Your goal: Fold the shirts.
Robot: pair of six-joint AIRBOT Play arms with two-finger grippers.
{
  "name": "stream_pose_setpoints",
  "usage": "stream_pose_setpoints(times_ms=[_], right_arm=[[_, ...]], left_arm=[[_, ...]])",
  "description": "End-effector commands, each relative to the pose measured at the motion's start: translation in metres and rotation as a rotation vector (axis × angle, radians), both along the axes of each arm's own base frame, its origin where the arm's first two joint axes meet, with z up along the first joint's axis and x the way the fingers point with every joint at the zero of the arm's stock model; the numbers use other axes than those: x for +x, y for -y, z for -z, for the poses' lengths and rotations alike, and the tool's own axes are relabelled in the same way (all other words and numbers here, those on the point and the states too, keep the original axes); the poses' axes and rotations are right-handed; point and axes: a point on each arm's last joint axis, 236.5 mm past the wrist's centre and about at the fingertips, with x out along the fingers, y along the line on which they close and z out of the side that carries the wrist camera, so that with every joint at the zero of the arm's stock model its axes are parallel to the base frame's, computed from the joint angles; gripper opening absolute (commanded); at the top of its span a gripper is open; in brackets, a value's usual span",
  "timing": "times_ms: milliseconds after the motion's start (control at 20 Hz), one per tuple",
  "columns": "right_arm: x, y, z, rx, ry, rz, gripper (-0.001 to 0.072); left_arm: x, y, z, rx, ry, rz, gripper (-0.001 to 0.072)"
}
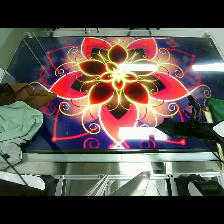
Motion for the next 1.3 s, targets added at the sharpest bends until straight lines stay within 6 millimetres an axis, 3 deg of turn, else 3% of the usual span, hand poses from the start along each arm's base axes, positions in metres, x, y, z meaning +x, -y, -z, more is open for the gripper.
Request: stream_pose_setpoints(times_ms=[0,50,100,200,250,350,450,500,550,650,800,850,950,1050,1100,1250], right_arm=[[0.0,0.0,0.0,0.0,0.0,0.0,0.0017],[0.0,0.0,0.0,0.0,0.0,0.0,0.0017],[0.0,0.0,0.0,0.0,0.0,0.0,0.0017],[0.0,0.0,0.0,0.0,0.0,0.0,0.0017],[0.0,0.0,0.0,0.0,0.0,0.0,0.0018],[0.0,0.0,0.0,0.0,0.0,0.0,0.0017],[0.0,0.0,0.0,0.0,0.0,0.0,0.0017],[0.0,0.0,0.0,0.0,0.0,0.0,0.0017],[0.0,0.0,0.0,0.001,0.0,-0.001,0.0017],[0.0,0.0,0.0,0.0,0.0,0.0,0.0017],[0.0,0.0,0.0,0.0,0.0,0.0,0.0018],[0.0,0.0,0.0,0.001,0.0,-0.001,0.0017],[0.0,0.0,0.0,0.0,0.0,0.0,0.0017],[0.0,0.0,0.0,0.001,0.0,0.0,0.0017],[0.0,0.0,0.0,0.001,0.0,-0.001,0.0017],[0.0,0.0,0.0,0.0,0.001,0.0,0.0018]], left_arm=[[0.011,0.006,0.043,-0.021,-0.124,0.065,0.0486],[0.012,0.018,0.039,-0.042,-0.155,0.093,0.0049],[0.015,0.031,0.026,-0.062,-0.164,0.122,0.0019],[0.037,0.079,-0.026,-0.146,-0.088,0.202,0.0019],[0.049,0.109,-0.062,-0.198,-0.014,0.249,0.0019],[0.067,0.193,-0.156,-0.344,0.205,0.39,0.0019],[0.053,0.283,-0.249,-0.494,0.415,0.584,0.002],[0.037,0.322,-0.28,-0.56,0.469,0.664,0.002],[0.02,0.35,-0.295,-0.592,0.473,0.722,0.002],[-0.017,0.396,-0.298,-0.619,0.406,0.828,0.002],[-0.064,0.46,-0.277,-0.689,0.276,0.957,0.0049],[-0.075,0.477,-0.269,-0.709,0.239,0.986,0.0305],[-0.084,0.5,-0.258,-0.731,0.208,1.007,0.0706],[-0.076,0.505,-0.253,-0.732,0.208,0.969,0.0703],[-0.069,0.498,-0.246,-0.694,0.199,0.931,0.0703],[-0.065,0.46,-0.195,-0.538,0.047,0.814,0.0702]])
